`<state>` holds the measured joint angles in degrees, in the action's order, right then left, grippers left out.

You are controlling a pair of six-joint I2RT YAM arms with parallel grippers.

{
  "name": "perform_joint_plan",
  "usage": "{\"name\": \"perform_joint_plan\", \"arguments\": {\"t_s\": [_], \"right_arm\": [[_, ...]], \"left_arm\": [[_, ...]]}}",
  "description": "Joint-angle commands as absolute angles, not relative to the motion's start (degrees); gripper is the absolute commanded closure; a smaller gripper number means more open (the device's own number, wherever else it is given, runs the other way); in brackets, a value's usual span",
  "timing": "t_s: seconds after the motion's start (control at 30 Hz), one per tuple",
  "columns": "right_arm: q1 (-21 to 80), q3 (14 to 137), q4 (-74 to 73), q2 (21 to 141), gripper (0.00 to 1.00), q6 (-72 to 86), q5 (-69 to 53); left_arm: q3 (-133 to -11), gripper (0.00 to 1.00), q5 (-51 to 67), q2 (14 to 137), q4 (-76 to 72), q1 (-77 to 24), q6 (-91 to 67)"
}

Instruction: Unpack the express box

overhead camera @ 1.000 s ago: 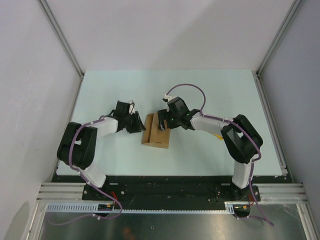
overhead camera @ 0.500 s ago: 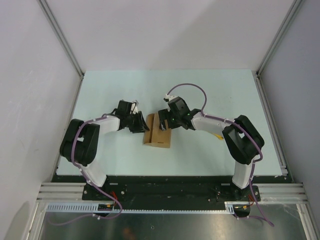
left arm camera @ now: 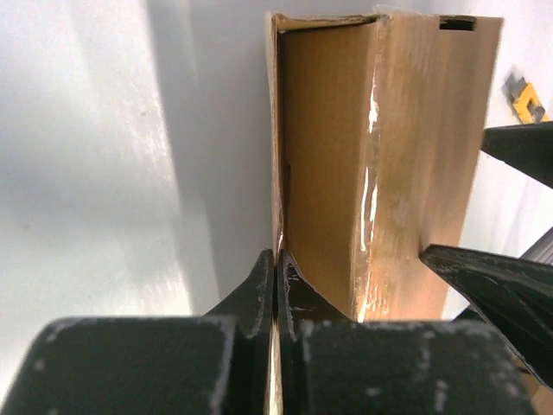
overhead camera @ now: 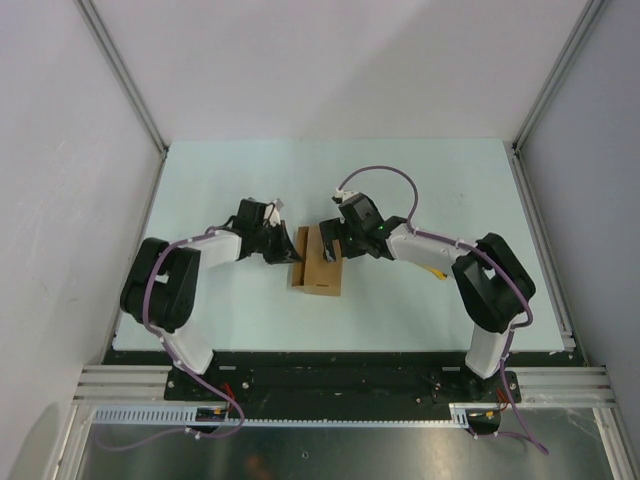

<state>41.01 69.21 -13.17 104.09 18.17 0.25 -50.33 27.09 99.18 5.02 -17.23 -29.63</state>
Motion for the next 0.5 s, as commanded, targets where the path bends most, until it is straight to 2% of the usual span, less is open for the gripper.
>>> {"name": "perform_joint_plan", "arguments": {"t_s": [0.0,0.47], "right_arm": [[40.69,70.75,-17.22,99.76,0.04,18.1,2.46],[40.43,74.27,-16.53,93.08,0.04,20.83,1.68]], "left_arm": [[-51.24,1.0,24.78,92.03,7.21,-17.31,-28.73],[-54.84,1.0,24.17,84.38,13.97,-17.75,-33.13]]}}
